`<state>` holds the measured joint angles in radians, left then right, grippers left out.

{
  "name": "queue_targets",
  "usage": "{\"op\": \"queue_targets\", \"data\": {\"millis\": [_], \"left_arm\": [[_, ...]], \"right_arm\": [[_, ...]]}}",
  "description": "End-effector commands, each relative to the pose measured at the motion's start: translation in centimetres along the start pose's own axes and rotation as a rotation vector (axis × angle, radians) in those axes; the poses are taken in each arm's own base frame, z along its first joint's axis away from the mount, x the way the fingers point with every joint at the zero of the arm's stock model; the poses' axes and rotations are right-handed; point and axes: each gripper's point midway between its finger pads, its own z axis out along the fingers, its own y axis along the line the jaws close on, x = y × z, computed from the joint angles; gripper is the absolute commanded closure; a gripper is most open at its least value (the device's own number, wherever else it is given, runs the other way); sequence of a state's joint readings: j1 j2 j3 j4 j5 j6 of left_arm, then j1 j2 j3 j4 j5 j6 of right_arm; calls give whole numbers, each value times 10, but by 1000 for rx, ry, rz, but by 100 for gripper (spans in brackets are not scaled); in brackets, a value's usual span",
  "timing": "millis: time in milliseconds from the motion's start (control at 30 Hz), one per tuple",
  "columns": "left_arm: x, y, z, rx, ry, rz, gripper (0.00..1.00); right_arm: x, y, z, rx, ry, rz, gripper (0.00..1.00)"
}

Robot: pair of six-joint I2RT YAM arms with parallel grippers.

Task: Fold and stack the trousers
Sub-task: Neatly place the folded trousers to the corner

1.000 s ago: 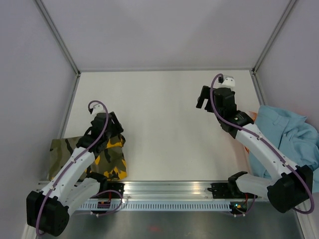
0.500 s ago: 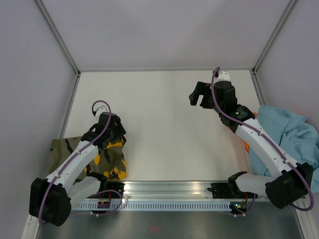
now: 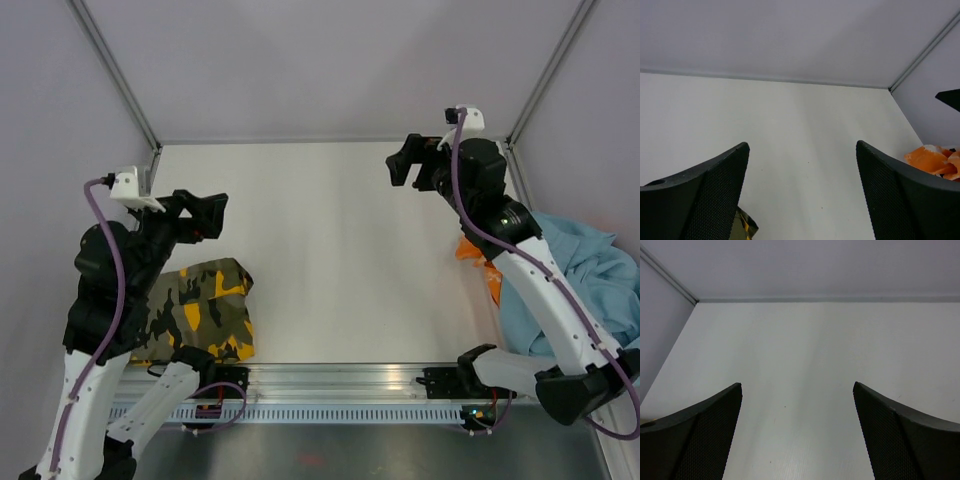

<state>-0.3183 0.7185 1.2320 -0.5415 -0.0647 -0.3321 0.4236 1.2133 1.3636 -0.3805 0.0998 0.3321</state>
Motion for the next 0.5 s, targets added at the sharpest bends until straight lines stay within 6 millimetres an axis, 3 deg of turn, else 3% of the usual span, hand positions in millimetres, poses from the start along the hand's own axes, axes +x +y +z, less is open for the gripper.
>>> {"op": "queue_targets", "data": {"millis": [0,33,67,133,200,233,400,467], "left_arm": [[1,-3,-22,58,-14,122,7],[3,3,-35,46,-54,123,4],[-1,6,-40,38,-94,120,0],[4,19,-56,-9,-147,100,0],[11,26,-66,-28,-163,82,0],[16,30,-68,-40,-159,77,0],[30,36,-95,-53,-145,36,0],[34,38,-100,-53,-138,25,0]], "right_arm": [[-39,-8,-42,34,-158,-56,2],[-48,-12,-59,47,-205,-54,2],[-39,-19,-62,63,-202,-60,2],[-44,-24,-84,73,-258,-48,2],[-31,-31,-91,85,-251,-48,2],[-34,-33,-105,83,-280,-37,2],[-13,-47,-130,107,-292,4,2],[-5,-48,-132,103,-276,9,2]]}}
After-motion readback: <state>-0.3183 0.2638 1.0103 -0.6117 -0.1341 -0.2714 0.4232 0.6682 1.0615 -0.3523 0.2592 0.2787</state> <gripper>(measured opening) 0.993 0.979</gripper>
